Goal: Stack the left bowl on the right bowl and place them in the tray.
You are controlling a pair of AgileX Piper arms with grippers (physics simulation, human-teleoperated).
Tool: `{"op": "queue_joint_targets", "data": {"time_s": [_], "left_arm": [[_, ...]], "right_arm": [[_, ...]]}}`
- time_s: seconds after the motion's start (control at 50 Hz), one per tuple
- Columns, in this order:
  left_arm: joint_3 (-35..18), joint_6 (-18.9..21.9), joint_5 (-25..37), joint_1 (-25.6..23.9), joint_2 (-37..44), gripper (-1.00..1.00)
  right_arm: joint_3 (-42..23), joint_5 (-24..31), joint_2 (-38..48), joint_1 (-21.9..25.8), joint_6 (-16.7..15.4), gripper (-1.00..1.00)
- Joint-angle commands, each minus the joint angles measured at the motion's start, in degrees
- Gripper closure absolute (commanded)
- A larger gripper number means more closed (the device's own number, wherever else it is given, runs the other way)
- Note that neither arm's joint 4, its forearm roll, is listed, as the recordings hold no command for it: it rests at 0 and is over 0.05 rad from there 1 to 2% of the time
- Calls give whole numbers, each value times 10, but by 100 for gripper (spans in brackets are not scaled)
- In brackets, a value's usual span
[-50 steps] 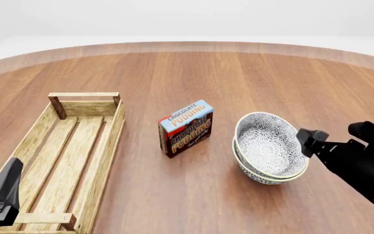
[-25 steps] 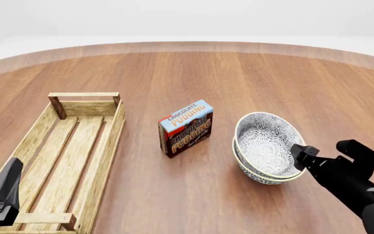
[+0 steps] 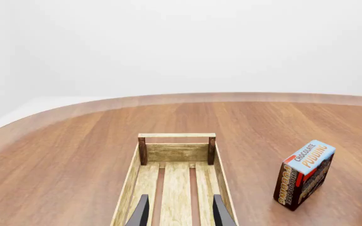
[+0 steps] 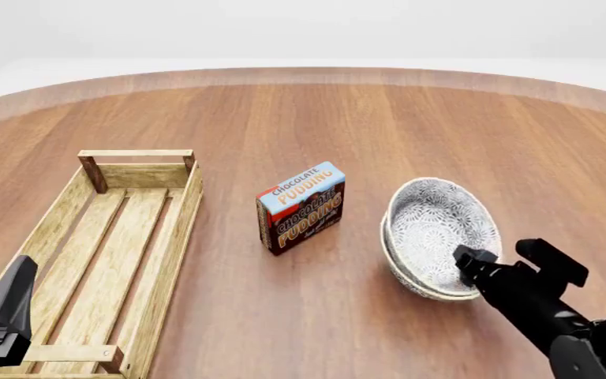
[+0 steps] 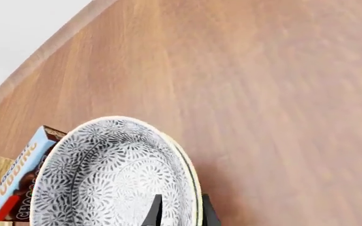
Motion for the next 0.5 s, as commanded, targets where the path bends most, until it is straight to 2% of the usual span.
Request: {"op": "queue_joint_targets", "data": {"time_s": [0.02, 0.16, 0.34, 0.38, 0.4, 0.42, 0.44, 0.5], "left_arm": [[0, 0, 0, 0, 0, -100], [0, 0, 0, 0, 0, -100], [0, 0, 0, 0, 0, -100], [0, 0, 0, 0, 0, -100], [0, 0, 0, 0, 0, -100], [0, 0, 0, 0, 0, -100], [0, 0, 0, 0, 0, -100], [0, 0, 0, 0, 0, -100]], "right_arm": [[2, -63, 110, 39, 15, 100], [-2, -42, 85, 39, 10, 100], [6, 30, -19, 27, -6, 100], [6, 85, -89, 24, -11, 100], [6, 87, -91, 24, -11, 100], [1, 129, -136, 25, -17, 100], [1, 132, -139, 25, -17, 100], [-20, 237, -245, 25, -27, 100]]}}
